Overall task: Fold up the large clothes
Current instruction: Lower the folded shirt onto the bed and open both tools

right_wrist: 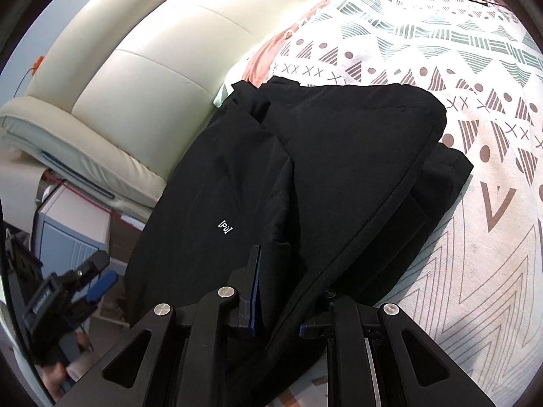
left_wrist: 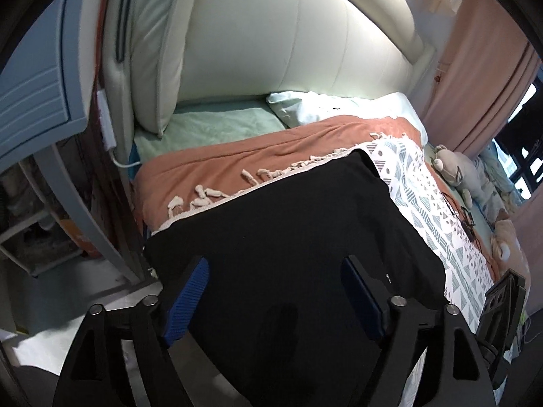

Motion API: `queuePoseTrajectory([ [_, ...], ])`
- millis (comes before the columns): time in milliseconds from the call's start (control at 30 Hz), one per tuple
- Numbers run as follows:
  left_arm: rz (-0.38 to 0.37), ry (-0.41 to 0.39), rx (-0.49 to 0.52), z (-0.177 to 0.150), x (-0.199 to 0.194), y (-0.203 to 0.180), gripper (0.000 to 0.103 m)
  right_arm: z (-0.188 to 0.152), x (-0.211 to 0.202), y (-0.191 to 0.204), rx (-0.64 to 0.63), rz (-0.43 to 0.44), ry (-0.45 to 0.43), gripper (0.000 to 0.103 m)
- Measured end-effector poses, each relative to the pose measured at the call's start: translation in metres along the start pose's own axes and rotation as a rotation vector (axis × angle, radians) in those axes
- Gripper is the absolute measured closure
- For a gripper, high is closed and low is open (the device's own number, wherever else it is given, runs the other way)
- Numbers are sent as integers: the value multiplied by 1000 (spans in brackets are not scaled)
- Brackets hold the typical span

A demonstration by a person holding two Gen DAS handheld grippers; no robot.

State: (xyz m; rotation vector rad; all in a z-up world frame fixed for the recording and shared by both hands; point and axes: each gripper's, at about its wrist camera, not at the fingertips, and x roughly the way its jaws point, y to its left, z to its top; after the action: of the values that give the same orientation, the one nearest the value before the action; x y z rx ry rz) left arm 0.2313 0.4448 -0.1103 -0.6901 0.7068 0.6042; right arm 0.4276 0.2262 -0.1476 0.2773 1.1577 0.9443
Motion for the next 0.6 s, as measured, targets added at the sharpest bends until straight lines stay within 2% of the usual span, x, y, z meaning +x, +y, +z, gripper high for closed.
queuePoseTrajectory([
  [33, 16, -1, -24, -3, 2, 6, 10, 1, -2, -1, 0, 1, 5, 86],
  [267, 51, 51, -160, -19, 15, 36, 10, -1, -1, -2, 5, 4, 6, 86],
  [333, 9, 92, -198, -20, 25, 43, 10, 1, -1, -2, 9, 9, 8, 86],
  [367, -29, 117, -216, -20, 32, 45, 12, 2, -1, -1, 2, 10, 8, 86],
  [400, -58, 138, -226, -19, 39, 46, 22, 3, -1, 0, -5, 10, 8, 86],
  [433, -35, 141, -223, -19, 41, 46, 25, 6, -2, 3, -17, 10, 9, 86],
  [600, -28, 126, -189, -9, 43, 32, 27, 15, -5, 10, -36, 41, 5, 87],
])
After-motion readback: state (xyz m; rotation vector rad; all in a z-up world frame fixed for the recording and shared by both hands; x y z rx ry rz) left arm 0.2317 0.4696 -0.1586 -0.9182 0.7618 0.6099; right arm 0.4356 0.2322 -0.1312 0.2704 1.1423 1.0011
